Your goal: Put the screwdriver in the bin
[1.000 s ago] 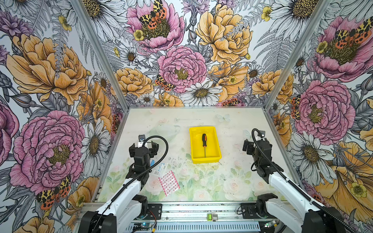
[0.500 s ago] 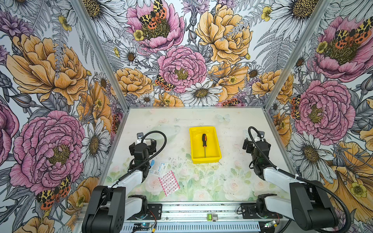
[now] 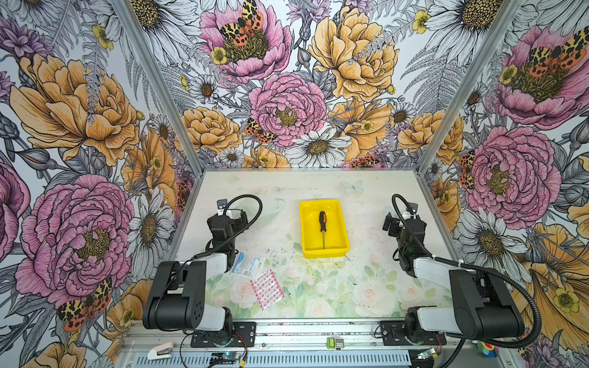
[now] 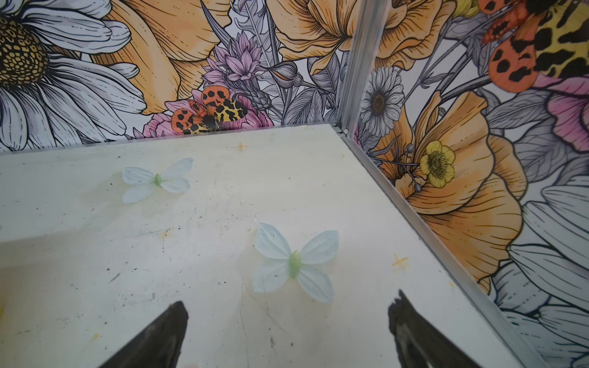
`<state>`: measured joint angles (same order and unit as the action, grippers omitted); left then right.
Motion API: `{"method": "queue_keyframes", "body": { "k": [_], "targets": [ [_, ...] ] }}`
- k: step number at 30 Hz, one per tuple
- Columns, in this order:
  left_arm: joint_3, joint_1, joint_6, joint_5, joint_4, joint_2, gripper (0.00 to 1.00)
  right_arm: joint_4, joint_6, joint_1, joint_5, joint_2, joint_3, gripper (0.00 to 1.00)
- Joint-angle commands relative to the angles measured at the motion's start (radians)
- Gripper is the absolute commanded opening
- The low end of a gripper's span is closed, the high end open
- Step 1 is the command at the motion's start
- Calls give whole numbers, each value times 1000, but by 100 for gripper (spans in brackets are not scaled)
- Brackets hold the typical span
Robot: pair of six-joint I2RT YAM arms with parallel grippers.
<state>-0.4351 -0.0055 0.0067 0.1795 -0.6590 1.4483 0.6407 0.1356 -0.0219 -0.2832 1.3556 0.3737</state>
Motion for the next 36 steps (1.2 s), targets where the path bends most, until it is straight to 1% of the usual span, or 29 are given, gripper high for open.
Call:
{"method": "queue_keyframes", "body": {
  "k": [1,6,11,22,23,24,25,26,27,28,30,33,36],
  "targets": [
    [-19,15,-3,-86,-76,41,99,33,-21,10,42,21,39,99],
    [-4,44,-5,-170,-121,60,99,97,-25,16,35,97,46,100],
    [8,48,-5,-183,-143,63,99,103,-37,16,62,143,68,100],
    [33,32,0,-146,-209,88,99,128,-35,13,50,148,56,100],
    [33,34,1,-149,-210,89,99,165,-33,13,42,154,37,99],
    [33,33,0,-150,-209,89,99,260,-36,12,32,182,0,99],
    [33,34,1,-150,-209,89,99,302,-40,10,25,186,-13,99],
    [33,33,1,-150,-209,89,99,233,-24,12,20,171,3,99],
    [33,34,-1,-150,-209,89,99,269,-33,13,18,189,4,99],
    [35,34,0,-149,-214,90,99,237,-23,12,15,177,10,100],
    [45,32,-2,-135,-237,92,99,246,-28,13,14,182,8,100],
    [61,12,-2,-74,-289,104,99,240,-24,13,16,176,8,99],
    [59,12,-2,-73,-283,104,99,244,-25,13,15,174,1,99]
  ]
}}
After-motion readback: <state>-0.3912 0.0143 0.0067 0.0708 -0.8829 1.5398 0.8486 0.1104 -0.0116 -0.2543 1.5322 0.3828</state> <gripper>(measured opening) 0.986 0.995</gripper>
